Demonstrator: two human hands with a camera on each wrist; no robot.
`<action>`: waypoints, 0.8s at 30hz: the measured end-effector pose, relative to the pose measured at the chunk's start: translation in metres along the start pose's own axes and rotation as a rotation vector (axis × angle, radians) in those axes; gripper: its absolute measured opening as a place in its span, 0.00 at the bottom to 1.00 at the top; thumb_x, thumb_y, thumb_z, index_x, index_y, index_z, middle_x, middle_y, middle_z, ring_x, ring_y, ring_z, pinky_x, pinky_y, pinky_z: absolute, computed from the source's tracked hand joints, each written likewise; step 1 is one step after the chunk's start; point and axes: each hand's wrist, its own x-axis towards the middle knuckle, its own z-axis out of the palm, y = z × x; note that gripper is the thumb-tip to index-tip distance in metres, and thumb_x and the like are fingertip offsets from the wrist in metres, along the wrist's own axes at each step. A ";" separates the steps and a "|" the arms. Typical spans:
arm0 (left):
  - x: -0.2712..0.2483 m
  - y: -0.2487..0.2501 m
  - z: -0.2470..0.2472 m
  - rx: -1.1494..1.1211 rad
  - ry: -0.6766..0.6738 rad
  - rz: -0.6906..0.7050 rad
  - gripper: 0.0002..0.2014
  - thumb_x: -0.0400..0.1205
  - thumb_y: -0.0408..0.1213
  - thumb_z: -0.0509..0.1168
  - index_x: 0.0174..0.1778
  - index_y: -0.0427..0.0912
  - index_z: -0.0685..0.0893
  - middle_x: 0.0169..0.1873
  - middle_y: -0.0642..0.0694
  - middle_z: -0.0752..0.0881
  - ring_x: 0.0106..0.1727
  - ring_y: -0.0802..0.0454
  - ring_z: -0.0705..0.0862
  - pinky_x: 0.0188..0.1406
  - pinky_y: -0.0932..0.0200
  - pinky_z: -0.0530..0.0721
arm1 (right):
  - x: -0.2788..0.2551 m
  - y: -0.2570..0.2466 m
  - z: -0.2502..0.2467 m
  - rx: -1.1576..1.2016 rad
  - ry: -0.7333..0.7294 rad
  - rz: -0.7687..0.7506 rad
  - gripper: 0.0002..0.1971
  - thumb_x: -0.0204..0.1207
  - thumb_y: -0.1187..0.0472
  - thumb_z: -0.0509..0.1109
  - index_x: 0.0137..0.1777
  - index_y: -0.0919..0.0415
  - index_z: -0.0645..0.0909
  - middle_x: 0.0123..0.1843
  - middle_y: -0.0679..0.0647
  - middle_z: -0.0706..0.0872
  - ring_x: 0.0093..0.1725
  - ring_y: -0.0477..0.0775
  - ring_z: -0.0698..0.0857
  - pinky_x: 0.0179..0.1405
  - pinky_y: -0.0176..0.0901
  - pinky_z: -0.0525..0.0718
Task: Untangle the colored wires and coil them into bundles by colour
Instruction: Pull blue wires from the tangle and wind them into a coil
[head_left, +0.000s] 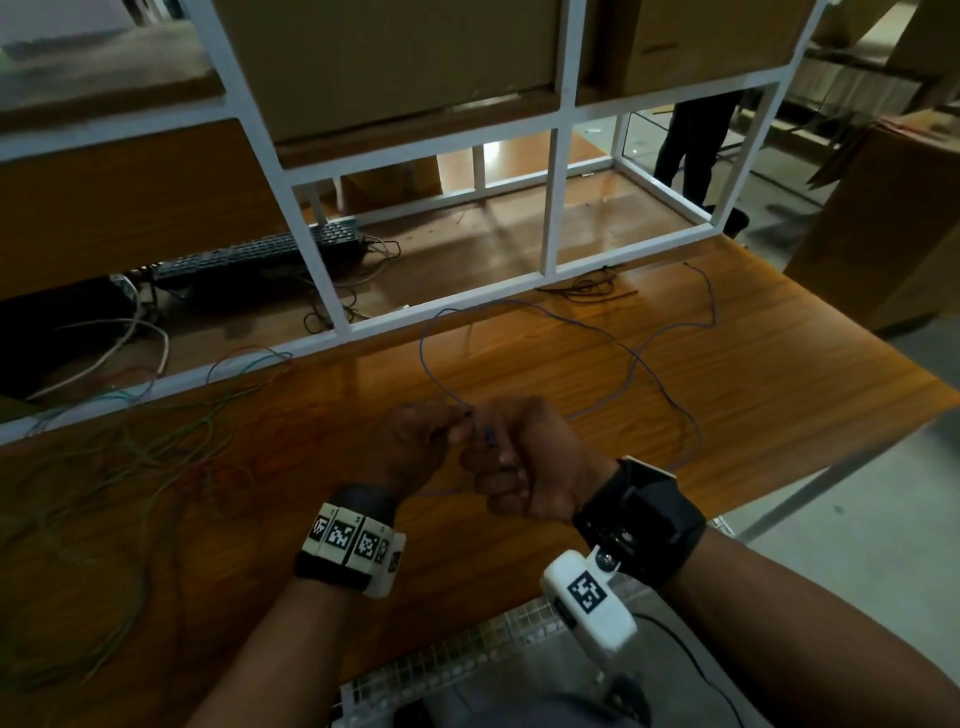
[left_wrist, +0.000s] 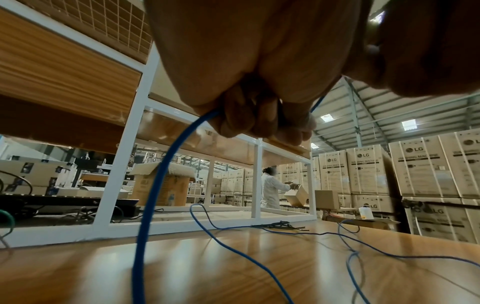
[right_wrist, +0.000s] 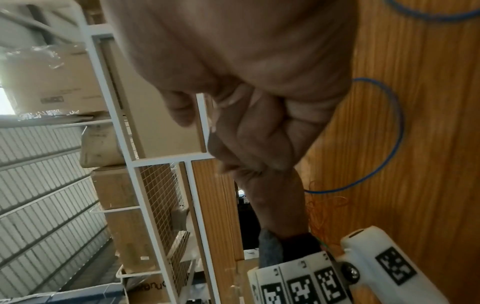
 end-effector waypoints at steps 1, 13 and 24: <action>0.000 0.002 0.000 -0.044 -0.005 -0.025 0.10 0.75 0.25 0.68 0.50 0.35 0.91 0.45 0.46 0.89 0.47 0.55 0.85 0.45 0.62 0.82 | -0.001 0.001 0.000 -0.051 0.071 0.006 0.19 0.82 0.39 0.66 0.51 0.56 0.85 0.28 0.47 0.56 0.20 0.46 0.54 0.21 0.38 0.50; 0.012 0.030 -0.011 -0.746 -0.059 -0.351 0.09 0.75 0.35 0.69 0.46 0.49 0.94 0.46 0.48 0.92 0.49 0.51 0.89 0.51 0.55 0.86 | 0.008 0.008 -0.014 0.022 -0.018 -0.057 0.13 0.93 0.58 0.57 0.58 0.62 0.83 0.69 0.63 0.88 0.78 0.62 0.80 0.83 0.68 0.70; 0.009 0.015 0.007 -0.284 -0.065 -0.489 0.16 0.82 0.23 0.61 0.45 0.49 0.88 0.36 0.57 0.92 0.40 0.61 0.90 0.48 0.54 0.84 | 0.019 -0.003 -0.028 -0.138 -0.050 -0.153 0.12 0.91 0.62 0.59 0.57 0.62 0.86 0.77 0.71 0.80 0.86 0.77 0.63 0.87 0.75 0.54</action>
